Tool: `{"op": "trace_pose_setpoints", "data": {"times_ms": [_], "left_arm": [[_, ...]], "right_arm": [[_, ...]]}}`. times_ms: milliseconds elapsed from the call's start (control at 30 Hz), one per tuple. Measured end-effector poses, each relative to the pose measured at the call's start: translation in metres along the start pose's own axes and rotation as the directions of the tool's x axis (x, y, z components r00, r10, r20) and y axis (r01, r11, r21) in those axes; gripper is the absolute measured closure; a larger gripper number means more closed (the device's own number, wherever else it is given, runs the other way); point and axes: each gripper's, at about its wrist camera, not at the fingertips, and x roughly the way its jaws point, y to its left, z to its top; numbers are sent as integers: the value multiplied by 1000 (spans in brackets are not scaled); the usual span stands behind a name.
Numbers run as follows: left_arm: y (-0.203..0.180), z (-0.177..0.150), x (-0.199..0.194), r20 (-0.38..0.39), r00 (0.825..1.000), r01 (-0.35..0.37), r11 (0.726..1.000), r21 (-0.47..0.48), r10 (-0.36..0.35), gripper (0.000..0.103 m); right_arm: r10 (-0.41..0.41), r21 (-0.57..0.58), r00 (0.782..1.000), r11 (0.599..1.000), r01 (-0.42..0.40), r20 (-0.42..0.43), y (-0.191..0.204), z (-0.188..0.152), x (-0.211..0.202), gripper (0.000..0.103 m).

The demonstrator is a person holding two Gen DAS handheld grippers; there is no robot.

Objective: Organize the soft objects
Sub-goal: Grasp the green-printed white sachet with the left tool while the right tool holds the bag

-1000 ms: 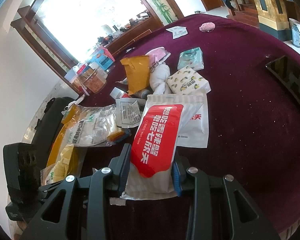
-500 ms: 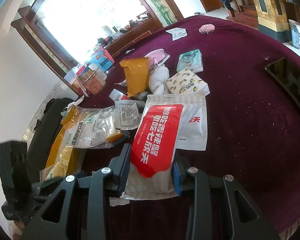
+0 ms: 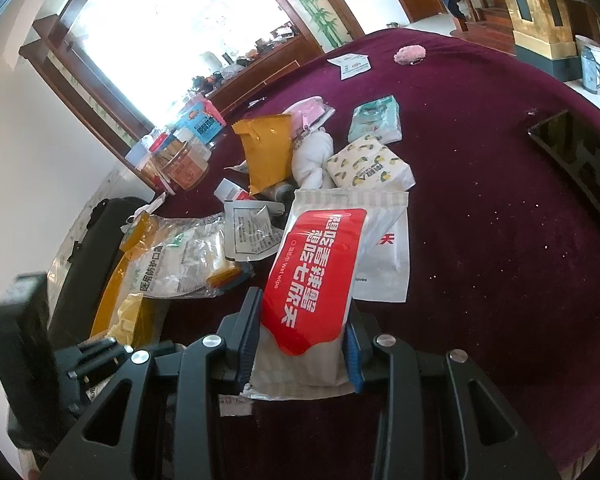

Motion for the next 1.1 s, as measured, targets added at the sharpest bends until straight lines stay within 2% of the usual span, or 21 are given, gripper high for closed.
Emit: {"op": "trace_pose_setpoints", "data": {"times_ms": [67, 167, 200, 233, 267, 367, 467, 500, 600, 633, 700, 800, 867, 900, 933, 967, 1000, 1033, 1100], "left_arm": [[-1, 8, -6, 25, 1000, -8, 1000, 10, 8, 39], [-21, 14, 0, 14, 999, -38, 989, 146, 36, 40], [-26, 14, 7, -10, 999, -41, 981, 190, 44, 46], [-30, 12, 18, -51, 997, -41, 971, 234, 55, 58], [-31, 11, 23, -75, 996, -29, 968, 248, 49, 59], [-19, 13, 24, -94, 996, 11, 979, 202, 8, 60], [-2, 15, 23, -122, 993, 5, 993, 116, 9, 61], [7, 17, 23, -121, 993, 5, 997, 77, 4, 59], [23, 17, 19, -126, 992, -1, 1000, 17, 3, 37], [27, 18, 17, -123, 992, 11, 1000, 9, -10, 34], [28, 20, 13, -124, 992, 33, 999, -1, -33, 33], [22, 18, 6, -114, 992, 52, 997, 58, -45, 33], [11, 13, 13, -146, 989, 36, 995, 98, -21, 41], [8, 11, 18, -170, 985, 35, 993, 112, -15, 56], [6, 10, 24, -186, 982, 25, 993, 118, -3, 63], [6, 9, 26, -180, 984, 27, 994, 109, -7, 64], [6, 9, 24, -168, 986, 37, 995, 93, -21, 78], [8, 11, 21, -150, 988, 39, 997, 69, -28, 83], [16, 13, 13, -117, 992, 43, 999, -14, -44, 84]], "right_arm": [[3, 4, 1000, 1000, -4, 3, 0, 1, -1, 68], [7, 2, 1000, 1000, -7, 8, 1, 3, -4, 68], [8, -1, 1000, 1000, -8, 9, 2, 3, -5, 68], [6, -6, 1000, 1000, -6, 12, 2, 3, -6, 68], [7, -6, 1000, 1000, -7, 14, 2, 3, -6, 68], [9, 0, 1000, 1000, -9, 18, 0, 4, -8, 68], [11, 11, 1000, 1000, -11, 19, -3, 5, -8, 68], [9, 7, 1000, 1000, -9, 18, -3, 5, -8, 68], [11, 9, 1000, 1000, -11, 19, -3, 5, -8, 68], [11, 9, 1000, 1000, -12, 19, -3, 4, -8, 68], [12, 11, 1000, 1000, -12, 16, -4, 3, -8, 68], [13, 11, 1000, 1000, -13, 10, -3, 3, -5, 68], [12, 11, 1000, 1000, -12, 9, -2, 3, -4, 68], [12, 11, 1000, 1000, -12, 9, -2, 3, -4, 68], [13, 12, 1000, 1000, -13, 10, -3, 3, -4, 68], [14, 11, 1000, 1000, -14, 10, -2, 3, -4, 68], [14, 10, 1000, 1000, -14, 9, -2, 3, -3, 68], [16, 10, 1000, 1000, -16, 8, -2, 3, -2, 68], [14, 7, 1000, 1000, -14, 9, -2, 2, -2, 68]]}}
